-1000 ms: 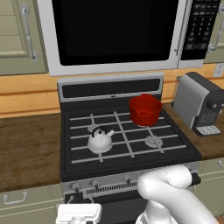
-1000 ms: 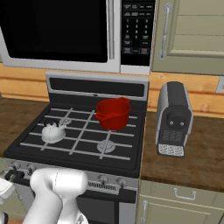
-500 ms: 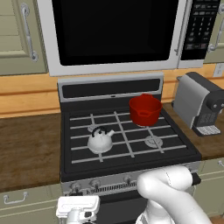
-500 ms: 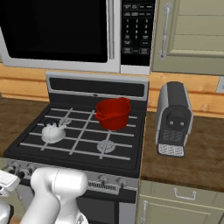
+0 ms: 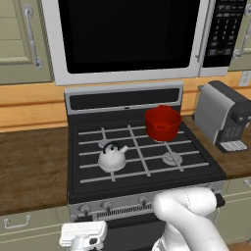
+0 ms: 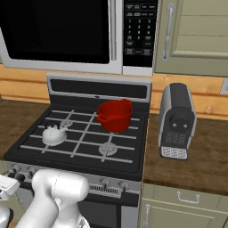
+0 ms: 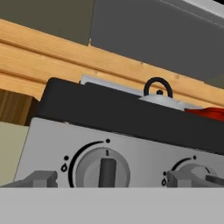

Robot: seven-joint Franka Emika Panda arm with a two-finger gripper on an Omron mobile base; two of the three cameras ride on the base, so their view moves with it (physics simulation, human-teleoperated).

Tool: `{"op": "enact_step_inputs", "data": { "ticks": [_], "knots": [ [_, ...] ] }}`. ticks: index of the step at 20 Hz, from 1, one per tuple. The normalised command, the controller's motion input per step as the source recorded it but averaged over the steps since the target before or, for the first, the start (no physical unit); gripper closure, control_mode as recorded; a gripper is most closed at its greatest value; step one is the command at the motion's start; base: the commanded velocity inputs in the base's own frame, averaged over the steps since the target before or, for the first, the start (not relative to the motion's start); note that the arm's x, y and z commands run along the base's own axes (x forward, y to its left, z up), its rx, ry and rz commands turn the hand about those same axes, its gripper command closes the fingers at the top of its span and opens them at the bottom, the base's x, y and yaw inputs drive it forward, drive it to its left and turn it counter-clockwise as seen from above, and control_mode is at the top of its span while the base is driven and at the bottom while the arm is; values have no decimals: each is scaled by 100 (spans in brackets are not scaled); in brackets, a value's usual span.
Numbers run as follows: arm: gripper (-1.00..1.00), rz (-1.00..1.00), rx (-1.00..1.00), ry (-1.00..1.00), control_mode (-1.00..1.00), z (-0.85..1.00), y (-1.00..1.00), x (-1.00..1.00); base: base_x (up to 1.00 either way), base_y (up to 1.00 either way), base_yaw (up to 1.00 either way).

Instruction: Pick the kettle from the counter and place it on a stove burner. Then turn the burner on.

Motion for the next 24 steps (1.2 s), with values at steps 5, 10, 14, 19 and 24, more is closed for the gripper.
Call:
{"op": "enact_step_inputs", "data": {
  "ticks": [5,10,14,19,24],
  "knots": [
    [-100,0,0,0,-100,0,-6,12,0,0,0],
    [-100,0,0,0,-100,0,-3,16,0,0,0],
    [-100,0,0,0,-100,0,-2,2,0,0,0],
    [-100,0,0,0,-100,0,0,3,0,0,0],
    [100,0,0,1,-100,0,0,34,0,0,0]
  ]
}}
